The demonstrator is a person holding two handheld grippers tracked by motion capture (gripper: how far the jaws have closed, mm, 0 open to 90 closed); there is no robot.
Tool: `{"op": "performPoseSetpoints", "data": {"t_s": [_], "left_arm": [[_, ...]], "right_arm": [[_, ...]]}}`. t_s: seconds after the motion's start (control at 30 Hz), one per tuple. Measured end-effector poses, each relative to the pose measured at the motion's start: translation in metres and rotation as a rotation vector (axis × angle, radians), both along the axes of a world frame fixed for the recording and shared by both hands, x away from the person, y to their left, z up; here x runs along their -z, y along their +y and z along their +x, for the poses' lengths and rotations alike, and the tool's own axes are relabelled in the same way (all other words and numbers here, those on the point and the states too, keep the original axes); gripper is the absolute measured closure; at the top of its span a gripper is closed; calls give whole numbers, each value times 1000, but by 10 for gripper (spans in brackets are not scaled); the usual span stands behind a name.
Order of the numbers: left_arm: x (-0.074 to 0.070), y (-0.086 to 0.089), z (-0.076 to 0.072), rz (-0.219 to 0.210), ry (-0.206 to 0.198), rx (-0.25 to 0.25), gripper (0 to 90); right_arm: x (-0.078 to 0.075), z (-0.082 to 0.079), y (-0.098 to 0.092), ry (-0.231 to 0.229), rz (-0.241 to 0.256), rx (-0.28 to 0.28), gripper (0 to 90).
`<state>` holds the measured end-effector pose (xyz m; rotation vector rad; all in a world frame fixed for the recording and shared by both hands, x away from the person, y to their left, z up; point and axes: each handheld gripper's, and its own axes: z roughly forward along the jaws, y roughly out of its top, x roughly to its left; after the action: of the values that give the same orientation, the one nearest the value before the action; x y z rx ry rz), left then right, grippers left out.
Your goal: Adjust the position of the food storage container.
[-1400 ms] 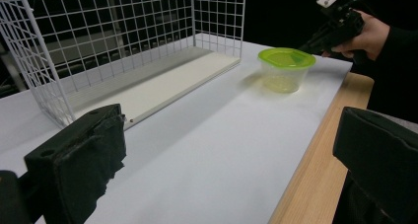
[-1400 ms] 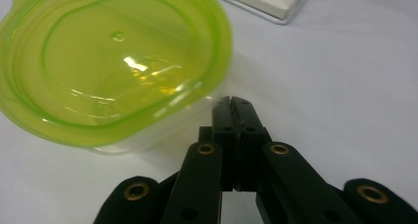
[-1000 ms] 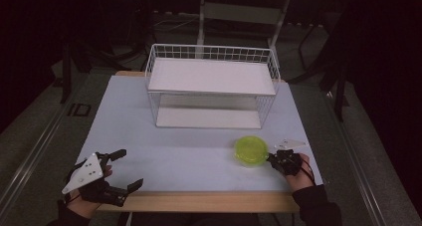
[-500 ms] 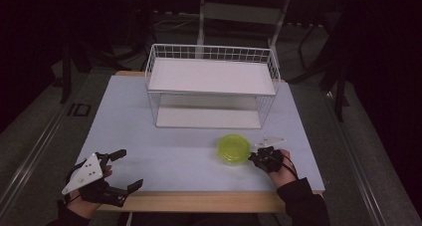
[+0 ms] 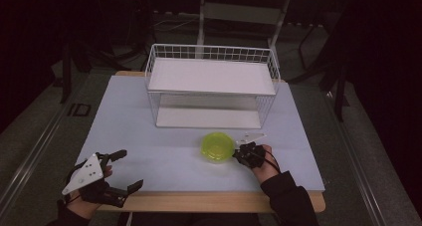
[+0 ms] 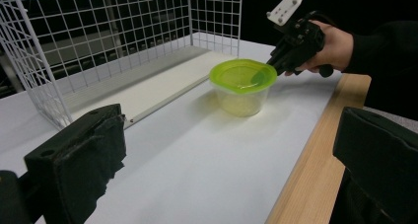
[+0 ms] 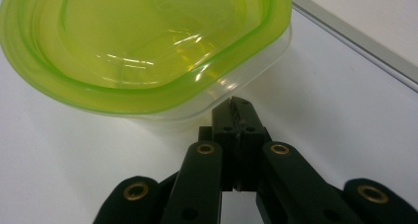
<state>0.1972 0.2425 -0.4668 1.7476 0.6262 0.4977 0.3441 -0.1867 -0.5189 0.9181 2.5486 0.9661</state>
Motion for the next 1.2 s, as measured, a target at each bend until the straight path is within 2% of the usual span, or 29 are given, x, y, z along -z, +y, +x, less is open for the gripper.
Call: {"op": "performPoseSetpoints", "data": {"t_s": [0.37, 0.57, 0.8, 1.0, 1.07, 1.13, 1.17, 1.2], "left_arm": [[0, -1, 0, 5, 2, 5, 2], [0, -1, 0, 7, 2, 9, 2], [0, -1, 0, 6, 3, 9, 2], [0, -2, 0, 5, 5, 10, 2], [0, -3, 1, -2, 12, 17, 2], [1, -3, 2, -7, 5, 19, 2], [0, -5, 2, -24, -15, 34, 2], [-1, -6, 2, -24, -18, 37, 2]], "right_arm": [[2, 5, 32, -4, -11, -53, 887], [2, 5, 38, -9, -15, -63, 884], [-1, 5, 31, -24, -32, -50, 879], [-13, -4, 17, -55, -46, -24, 855], [-21, -10, 12, -63, -26, -14, 827], [-24, -13, 10, -76, -27, -17, 804], [-28, -17, 7, -85, -22, -15, 768], [-36, -25, 2, -109, -2, -9, 654]]}}
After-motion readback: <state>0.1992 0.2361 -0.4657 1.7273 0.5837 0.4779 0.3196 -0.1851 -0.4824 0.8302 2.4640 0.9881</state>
